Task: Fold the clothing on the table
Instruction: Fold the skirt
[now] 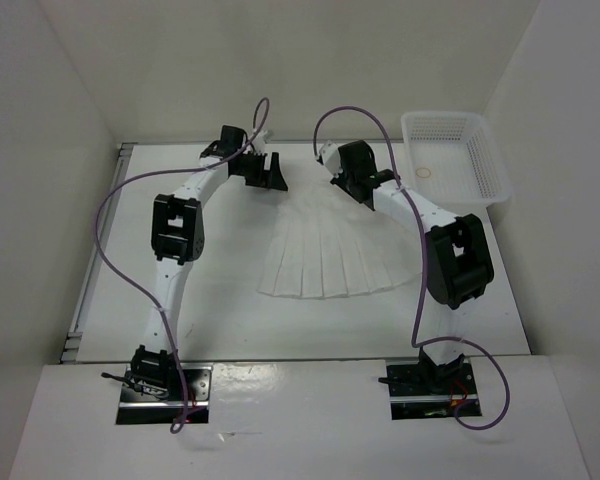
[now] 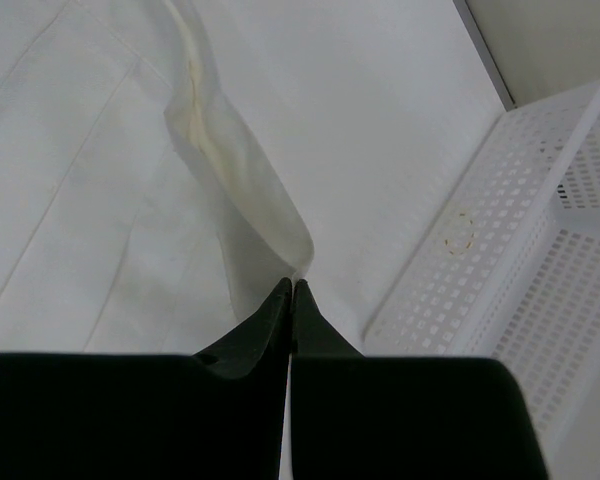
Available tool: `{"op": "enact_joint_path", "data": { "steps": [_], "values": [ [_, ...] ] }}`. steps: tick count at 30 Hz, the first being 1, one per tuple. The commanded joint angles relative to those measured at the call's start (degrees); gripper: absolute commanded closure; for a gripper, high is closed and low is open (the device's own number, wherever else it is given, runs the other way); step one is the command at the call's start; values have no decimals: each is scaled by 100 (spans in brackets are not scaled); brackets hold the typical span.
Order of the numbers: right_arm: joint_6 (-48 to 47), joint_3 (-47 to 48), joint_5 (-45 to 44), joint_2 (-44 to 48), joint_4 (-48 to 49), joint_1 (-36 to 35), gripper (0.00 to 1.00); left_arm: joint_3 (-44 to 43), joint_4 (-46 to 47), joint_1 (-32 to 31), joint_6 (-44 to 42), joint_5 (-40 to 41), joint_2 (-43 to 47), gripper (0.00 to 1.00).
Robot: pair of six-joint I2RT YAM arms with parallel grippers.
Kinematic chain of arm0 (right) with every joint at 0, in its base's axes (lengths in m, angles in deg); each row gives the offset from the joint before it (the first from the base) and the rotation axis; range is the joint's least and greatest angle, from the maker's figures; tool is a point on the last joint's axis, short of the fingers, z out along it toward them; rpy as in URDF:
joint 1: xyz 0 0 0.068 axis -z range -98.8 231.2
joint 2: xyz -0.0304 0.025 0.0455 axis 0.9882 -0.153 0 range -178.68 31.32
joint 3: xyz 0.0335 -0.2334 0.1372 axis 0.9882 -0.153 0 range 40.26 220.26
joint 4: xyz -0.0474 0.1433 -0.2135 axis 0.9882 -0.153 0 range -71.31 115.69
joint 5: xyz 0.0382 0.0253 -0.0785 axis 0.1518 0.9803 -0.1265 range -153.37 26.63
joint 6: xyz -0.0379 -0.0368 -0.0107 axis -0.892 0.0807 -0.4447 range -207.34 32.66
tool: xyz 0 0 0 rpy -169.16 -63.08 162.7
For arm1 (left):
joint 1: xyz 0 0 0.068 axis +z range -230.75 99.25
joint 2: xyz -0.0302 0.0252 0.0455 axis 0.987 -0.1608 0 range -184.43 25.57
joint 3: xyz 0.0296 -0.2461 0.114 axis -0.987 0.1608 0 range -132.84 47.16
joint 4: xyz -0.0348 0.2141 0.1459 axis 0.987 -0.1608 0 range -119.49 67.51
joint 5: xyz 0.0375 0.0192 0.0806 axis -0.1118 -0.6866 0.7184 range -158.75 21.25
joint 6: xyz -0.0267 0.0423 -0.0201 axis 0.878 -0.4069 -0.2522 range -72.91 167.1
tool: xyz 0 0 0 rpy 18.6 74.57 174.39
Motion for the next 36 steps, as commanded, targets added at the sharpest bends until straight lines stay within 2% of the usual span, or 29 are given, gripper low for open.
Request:
{"op": "enact_joint_path", "data": {
  "steps": [1, 6, 10, 11, 15, 16, 18, 19, 21, 27, 29, 31, 36],
  "values": [
    [46, -36, 10, 344, 116, -93, 100, -525, -709, -7, 99, -225, -700, 12],
    [46, -89, -52, 344, 116, -93, 100, -1659, -1422, -68, -14, -541, -1316, 19],
    [46, -89, -52, 344, 169, -93, 100, -1766, -1755, -183, -137, -542, -1439, 30],
    [46, -89, -104, 344, 169, -93, 100, -1766, -1808, -235, -199, -594, -1440, 37],
    [46, -89, -104, 344, 169, -93, 100, -1766, -2072, -235, -331, -655, -1553, 55],
    [46, -89, -104, 344, 169, -93, 100, -1766, -2142, -235, -331, -656, -1554, 64],
    [46, -89, -104, 344, 169, -93, 100, -1827, -2204, -235, -454, -656, -1554, 76],
    [46, -141, -104, 344, 221, -93, 100, -1828, -2205, -235, -455, -656, -1484, 89],
    [98, -202, -104, 344, 222, -93, 100, -1880, -2344, -235, -507, -603, -1423, 100],
    [98, -308, -157, 344, 353, -93, 100, -2678, -3028, -95, -779, -236, -939, 100],
    [46, -308, -157, 344, 406, -93, 100, -3923, -3633, -25, -936, -42, -1008, 100],
    [-7, -248, -157, 205, 407, -93, 100, -3910, -3558, 55, -990, 555, -773, 100],
    [45, 359, -394, -305, 407, -22, 100, -4376, -3663, 406, -1201, 618, -333, 100]
  ]
}}
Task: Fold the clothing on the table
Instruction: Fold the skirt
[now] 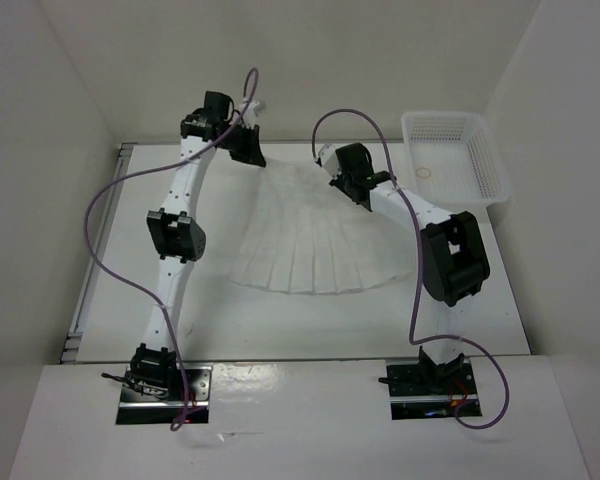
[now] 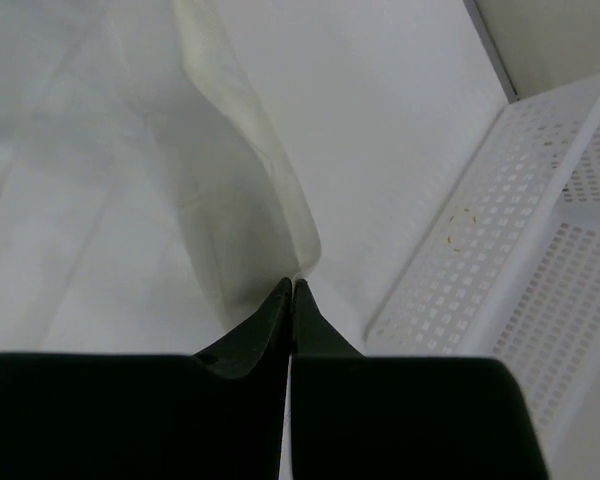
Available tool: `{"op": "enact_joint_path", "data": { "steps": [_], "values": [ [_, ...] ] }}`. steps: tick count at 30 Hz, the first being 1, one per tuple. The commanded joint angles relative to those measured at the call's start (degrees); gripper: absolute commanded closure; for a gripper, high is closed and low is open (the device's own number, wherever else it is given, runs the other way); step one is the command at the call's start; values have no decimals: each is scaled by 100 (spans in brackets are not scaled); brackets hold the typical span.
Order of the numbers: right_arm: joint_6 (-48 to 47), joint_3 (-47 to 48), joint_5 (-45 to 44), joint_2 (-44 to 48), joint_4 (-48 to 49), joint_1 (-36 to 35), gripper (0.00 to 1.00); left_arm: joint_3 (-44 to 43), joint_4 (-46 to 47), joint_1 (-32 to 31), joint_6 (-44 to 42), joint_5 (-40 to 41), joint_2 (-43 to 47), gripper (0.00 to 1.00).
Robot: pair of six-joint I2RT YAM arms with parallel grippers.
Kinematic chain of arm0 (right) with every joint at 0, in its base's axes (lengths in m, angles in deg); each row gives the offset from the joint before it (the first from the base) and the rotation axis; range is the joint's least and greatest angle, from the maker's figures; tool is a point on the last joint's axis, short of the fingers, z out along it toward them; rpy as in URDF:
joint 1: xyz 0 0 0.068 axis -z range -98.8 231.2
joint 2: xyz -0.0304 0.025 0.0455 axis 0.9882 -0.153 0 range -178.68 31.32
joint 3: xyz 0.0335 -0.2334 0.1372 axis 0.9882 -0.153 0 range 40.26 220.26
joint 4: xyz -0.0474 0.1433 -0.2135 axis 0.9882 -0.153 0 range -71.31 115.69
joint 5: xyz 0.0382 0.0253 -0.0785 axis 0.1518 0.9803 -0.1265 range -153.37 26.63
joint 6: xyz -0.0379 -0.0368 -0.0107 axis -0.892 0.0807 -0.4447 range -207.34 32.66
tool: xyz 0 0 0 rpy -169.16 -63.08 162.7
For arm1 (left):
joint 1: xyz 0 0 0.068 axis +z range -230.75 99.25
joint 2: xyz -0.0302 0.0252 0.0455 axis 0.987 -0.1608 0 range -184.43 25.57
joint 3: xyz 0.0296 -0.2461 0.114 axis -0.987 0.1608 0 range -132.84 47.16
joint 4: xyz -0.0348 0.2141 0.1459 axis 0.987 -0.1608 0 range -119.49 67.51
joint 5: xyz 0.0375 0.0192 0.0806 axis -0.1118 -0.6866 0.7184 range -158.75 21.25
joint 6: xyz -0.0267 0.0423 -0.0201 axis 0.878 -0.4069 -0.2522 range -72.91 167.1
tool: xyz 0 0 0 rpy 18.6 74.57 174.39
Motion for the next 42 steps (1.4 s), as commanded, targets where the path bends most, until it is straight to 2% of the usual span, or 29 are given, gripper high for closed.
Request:
{"op": "enact_joint_path", "data": {
  "steps": [1, 5, 8, 12, 17, 22, 24, 25, 27, 31, 32, 33, 34, 35, 36, 37, 38, 40, 42],
  "values": [
    [48, 584, -228, -269, 347, 78, 100, -376, -267, 288, -242, 393, 548, 100],
    [170, 1208, -360, -532, 278, 131, 100, -859, -521, 219, -373, 1271, 812, 100],
    [302, 1411, -238, -533, 198, 131, 100, -861, -653, 77, -505, 1824, 1066, 100],
    [416, 1411, -237, -472, 137, 131, 100, -861, -829, -37, -445, 2046, 1208, 100],
    [470, 999, -237, -129, 137, 17, 100, -861, -847, -335, -216, 2721, 1472, 100],
    [575, 560, -237, 301, 137, -97, 100, -800, -566, -976, 21, 3328, 2454, 100],
    [575, 454, -237, 477, 137, -158, 100, -397, -487, -1144, 196, 3329, 2938, 100],
    [575, 349, -237, 582, 137, -159, 100, 171, -417, -1197, 267, 3051, 3157, 100],
    [637, 165, -237, 688, 206, -211, 100, 448, -704, -1197, 356, 2725, 3159, 100],
    [689, -152, -176, 1013, 207, -334, 100, 1019, -891, -1197, 478, 2618, 3237, 100],
    [689, -214, -176, 1153, 207, -335, 100, 1281, -787, -1197, 540, 2548, 3378, 100],
    [689, -328, -176, 1233, 207, -335, 100, 2163, -603, -1197, 540, 2486, 3588, 100],
    [689, -381, -176, 1312, 207, -335, 100, 2998, 243, -1258, 592, 2486, 4373, 100],
    [689, -434, -123, 1391, 207, -335, 100, 4051, 939, -1363, 645, 2808, 4955, 100],
    [689, -513, -123, 1548, 207, -335, 100, 5158, 2399, -1555, 646, 3237, 5570, 100],
    [689, -513, -71, 1628, 103, -395, 100, 6848, 2901, -2019, 506, 3668, 6577, 100],
    [689, -513, -70, 1716, 102, -396, 100, 7317, 3184, -2171, 505, 4168, 6900, 100],
    [741, -592, -70, 2015, -117, -484, 100, 7716, 3205, -2060, 575, 4112, 7349, 100],
    [803, -654, -9, 2330, -284, -668, 100, 8471, 3423, -1953, 453, 4348, 7814, 100]
  ]
}}
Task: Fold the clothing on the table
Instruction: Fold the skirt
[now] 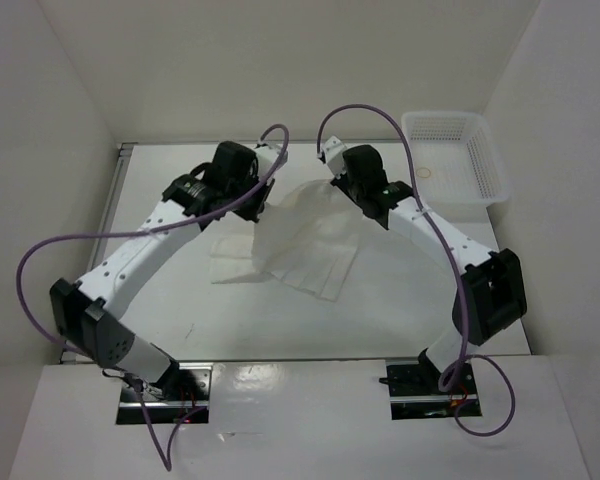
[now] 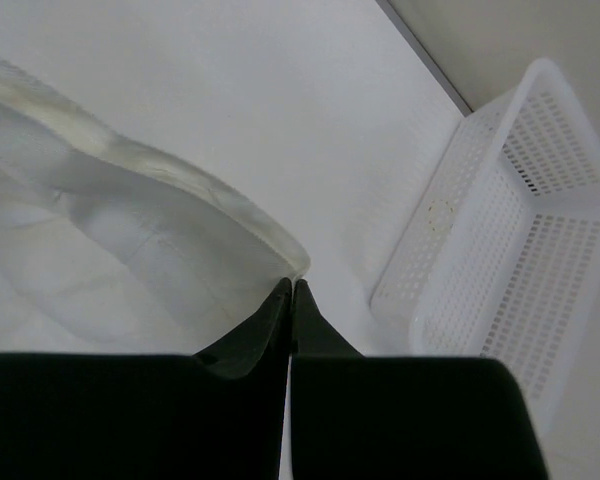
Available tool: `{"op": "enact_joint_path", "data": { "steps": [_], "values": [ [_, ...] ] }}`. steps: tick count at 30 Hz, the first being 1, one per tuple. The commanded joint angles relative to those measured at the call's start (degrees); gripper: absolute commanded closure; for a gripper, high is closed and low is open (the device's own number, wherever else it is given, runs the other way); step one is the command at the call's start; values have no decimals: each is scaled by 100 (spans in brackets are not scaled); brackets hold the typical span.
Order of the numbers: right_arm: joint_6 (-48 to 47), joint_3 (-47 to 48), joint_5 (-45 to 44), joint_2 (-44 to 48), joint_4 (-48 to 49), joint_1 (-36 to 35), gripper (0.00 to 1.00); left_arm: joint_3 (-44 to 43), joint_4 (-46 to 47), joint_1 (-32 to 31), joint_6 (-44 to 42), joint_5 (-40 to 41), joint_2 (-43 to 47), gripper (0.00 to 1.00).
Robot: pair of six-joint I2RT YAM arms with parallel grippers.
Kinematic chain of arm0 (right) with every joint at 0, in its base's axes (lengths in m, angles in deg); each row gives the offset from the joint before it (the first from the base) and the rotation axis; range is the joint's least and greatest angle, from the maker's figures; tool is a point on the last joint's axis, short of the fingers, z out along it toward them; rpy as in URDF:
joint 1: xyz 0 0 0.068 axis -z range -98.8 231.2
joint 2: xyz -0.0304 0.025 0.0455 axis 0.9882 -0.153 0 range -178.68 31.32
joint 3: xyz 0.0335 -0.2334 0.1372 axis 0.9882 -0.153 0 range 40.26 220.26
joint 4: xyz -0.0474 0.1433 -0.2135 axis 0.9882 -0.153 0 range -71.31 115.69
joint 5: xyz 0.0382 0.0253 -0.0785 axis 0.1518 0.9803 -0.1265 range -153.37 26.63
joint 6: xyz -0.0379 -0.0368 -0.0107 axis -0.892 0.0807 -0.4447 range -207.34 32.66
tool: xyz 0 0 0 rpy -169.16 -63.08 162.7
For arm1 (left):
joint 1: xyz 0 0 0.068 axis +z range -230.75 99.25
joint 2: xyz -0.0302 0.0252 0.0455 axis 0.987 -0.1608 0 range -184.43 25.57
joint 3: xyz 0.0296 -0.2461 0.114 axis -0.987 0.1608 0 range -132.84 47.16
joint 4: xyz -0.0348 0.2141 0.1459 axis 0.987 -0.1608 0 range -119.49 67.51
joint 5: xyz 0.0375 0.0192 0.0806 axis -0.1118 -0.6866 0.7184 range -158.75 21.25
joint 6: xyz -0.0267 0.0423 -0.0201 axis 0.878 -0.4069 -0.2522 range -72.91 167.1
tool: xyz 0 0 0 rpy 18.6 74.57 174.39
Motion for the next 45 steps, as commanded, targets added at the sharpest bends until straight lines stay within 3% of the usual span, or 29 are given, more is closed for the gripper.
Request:
{"op": "enact_joint_path", "data": {
  "steps": [1, 5, 9, 17, 22, 33, 39, 45],
  "values": [
    [239, -27, 42, 808, -413, -305, 100, 639, 1425, 254, -57, 655, 1070, 100],
    [381, -27, 217, 1371, -1098, -806, 100, 1439, 1240, 255, -381, 594, 1605, 100],
    [451, 131, 1243, 2065, -1961, -1036, 100, 1784, 830, 255, -1038, -151, 2597, 100],
    [-85, 509, 4396, 3523, -2876, 123, 100, 1591, -411, 658, -2298, -2092, 3812, 100],
    [-305, 781, 5507, 3806, -3201, 722, 100, 1266, -773, 1063, -2632, -3009, 4024, 100],
    [-42, 317, 5062, 3016, -2525, 670, 100, 1441, -378, 1125, -2396, -3432, 2962, 100],
    [116, 430, 3965, 1839, -1717, 485, 100, 1002, 315, 1125, -2395, -2451, 1714, 100],
    [64, 1193, 2768, 249, -926, 485, 100, 89, 1071, 1327, -2203, -1552, 9, 100]
  ]
}}
